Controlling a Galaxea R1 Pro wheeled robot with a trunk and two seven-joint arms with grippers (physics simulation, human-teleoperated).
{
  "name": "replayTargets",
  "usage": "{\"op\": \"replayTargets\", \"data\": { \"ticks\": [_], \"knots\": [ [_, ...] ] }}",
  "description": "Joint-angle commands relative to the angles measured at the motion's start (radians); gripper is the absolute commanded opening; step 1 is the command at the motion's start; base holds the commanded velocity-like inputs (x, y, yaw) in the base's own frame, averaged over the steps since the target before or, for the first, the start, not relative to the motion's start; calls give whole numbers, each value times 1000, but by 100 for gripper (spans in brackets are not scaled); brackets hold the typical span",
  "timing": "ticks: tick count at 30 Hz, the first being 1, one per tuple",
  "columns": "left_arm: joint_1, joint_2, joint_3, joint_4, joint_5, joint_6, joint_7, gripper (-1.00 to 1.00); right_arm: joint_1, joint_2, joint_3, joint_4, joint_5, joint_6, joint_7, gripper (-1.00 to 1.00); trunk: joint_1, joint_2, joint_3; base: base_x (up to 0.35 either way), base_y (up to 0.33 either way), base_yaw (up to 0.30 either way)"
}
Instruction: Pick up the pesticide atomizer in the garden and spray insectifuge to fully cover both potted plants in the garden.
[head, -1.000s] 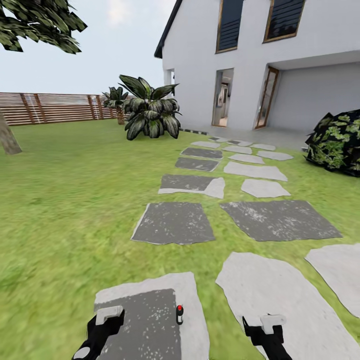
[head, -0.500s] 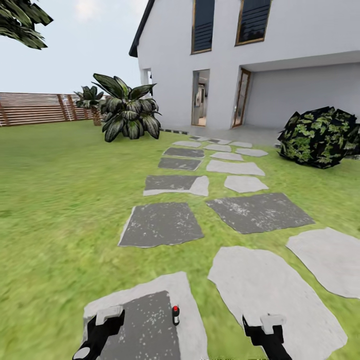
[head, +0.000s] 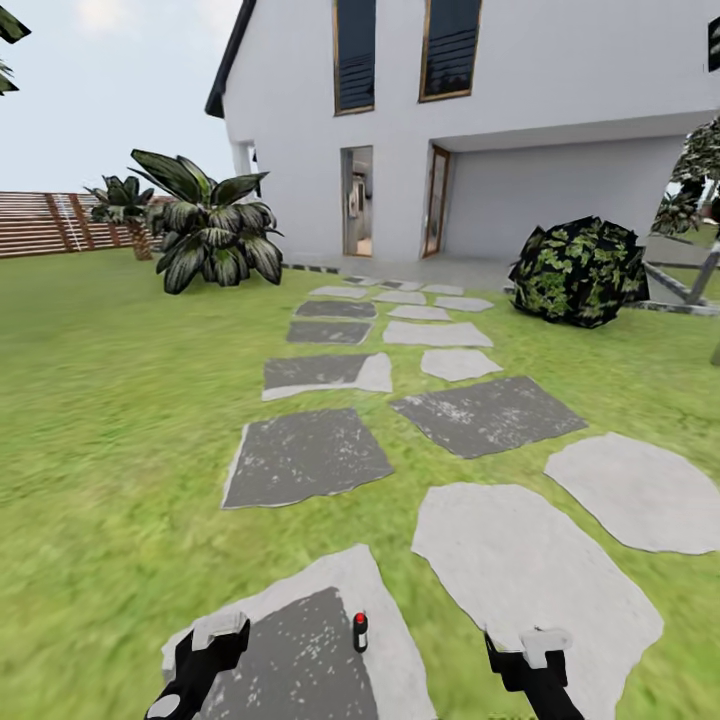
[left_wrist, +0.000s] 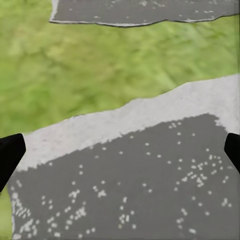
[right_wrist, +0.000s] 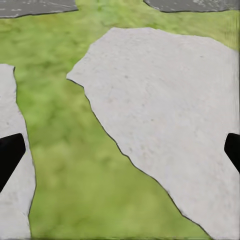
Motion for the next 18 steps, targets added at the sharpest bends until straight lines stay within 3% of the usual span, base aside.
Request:
{"op": "replayTargets", "data": {
  "ticks": [1,18],
  "knots": [
    [0,0,2,1,0,-3,-1,100,-1,0,0,1,5,-3,0,100,0,0,-1,0,302,-267],
    [0,0,1,1,0,-3,-1,100,-1,0,0,1,5,-3,-1,100,0,0,0,0,264,-267]
  ]
}}
